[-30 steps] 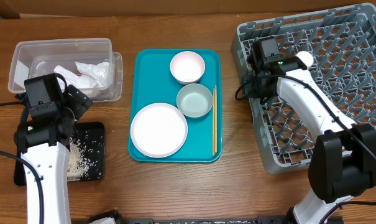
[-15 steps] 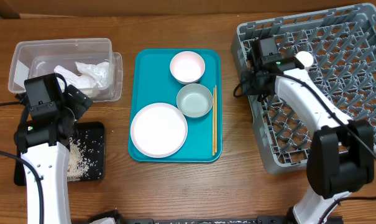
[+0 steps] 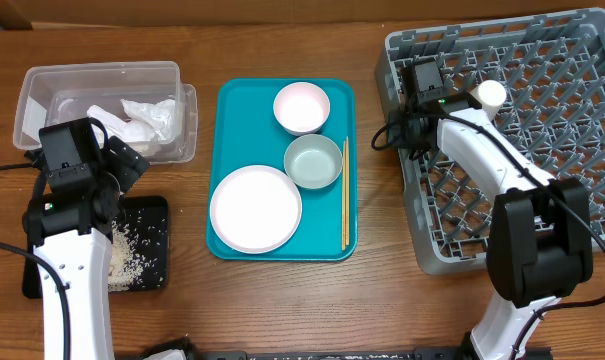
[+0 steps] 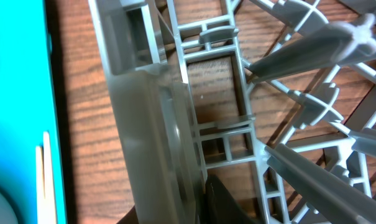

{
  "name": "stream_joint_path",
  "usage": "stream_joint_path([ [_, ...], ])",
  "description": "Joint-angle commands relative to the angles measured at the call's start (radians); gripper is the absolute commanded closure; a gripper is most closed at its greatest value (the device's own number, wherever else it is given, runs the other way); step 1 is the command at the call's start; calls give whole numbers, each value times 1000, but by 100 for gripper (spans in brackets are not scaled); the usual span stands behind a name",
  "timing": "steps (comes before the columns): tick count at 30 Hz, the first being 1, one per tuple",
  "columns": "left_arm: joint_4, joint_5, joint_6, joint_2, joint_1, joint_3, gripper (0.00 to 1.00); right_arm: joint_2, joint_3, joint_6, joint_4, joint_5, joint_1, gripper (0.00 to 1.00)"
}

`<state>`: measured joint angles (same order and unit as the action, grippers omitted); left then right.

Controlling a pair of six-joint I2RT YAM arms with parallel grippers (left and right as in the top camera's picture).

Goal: Sort waste into correct bins and load items into the dishwasher
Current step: 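Move the right gripper left from the rack toward the teal tray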

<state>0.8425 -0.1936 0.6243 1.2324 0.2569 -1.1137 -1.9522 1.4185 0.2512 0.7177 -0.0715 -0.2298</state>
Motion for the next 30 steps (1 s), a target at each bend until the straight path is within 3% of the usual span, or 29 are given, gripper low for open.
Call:
stream_joint_path([
  [1,-2,4,-19,-10,4,-15,0,-1,4,151,-23,40,-7,83],
  [16,-1,4,-19,-10,4,-15,0,-1,4,350,-85,51,-6,81],
  [25,-1,4,-19,-10,4,-15,0,-1,4,348,-85,52,-6,76],
  [30,-1,4,-19,-10,4,-15,0,7,25,321,-31,54,-6,66],
])
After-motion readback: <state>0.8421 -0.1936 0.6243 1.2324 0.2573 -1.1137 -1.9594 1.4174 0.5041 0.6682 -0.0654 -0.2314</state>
